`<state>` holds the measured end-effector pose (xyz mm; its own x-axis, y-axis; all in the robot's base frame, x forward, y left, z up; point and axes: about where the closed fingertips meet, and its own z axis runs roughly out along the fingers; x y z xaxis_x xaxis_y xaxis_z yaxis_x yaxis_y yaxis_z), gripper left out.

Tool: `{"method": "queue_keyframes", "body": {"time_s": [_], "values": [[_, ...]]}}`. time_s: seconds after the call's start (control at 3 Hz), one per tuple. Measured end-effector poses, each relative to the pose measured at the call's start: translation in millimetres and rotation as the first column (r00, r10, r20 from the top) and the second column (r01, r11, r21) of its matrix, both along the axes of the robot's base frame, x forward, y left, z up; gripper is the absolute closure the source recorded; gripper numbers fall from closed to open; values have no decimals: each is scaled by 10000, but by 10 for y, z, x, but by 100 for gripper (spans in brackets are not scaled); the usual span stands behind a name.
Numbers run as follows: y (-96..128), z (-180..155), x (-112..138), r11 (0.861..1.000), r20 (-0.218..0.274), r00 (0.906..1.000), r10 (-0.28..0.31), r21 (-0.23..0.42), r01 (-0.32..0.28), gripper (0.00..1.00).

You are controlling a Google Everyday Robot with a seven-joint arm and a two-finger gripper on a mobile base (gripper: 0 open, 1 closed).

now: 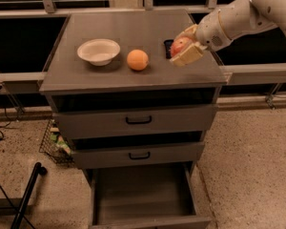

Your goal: Place apple into bottom drawer

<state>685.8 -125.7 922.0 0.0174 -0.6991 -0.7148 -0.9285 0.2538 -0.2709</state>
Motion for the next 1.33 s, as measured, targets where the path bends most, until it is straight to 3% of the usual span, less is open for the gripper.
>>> {"method": "queue_keyframes", "body": {"time_s": [0.67,1.0,1.33], "values": [[69,-83,-32,9999,-205,9997,94,111,-91,100],[29,-174,-217,9996,-590,9983,20,291,-3,100],[-81,-309,-572,9991,-1332,9910,-166,376,218,100]]}}
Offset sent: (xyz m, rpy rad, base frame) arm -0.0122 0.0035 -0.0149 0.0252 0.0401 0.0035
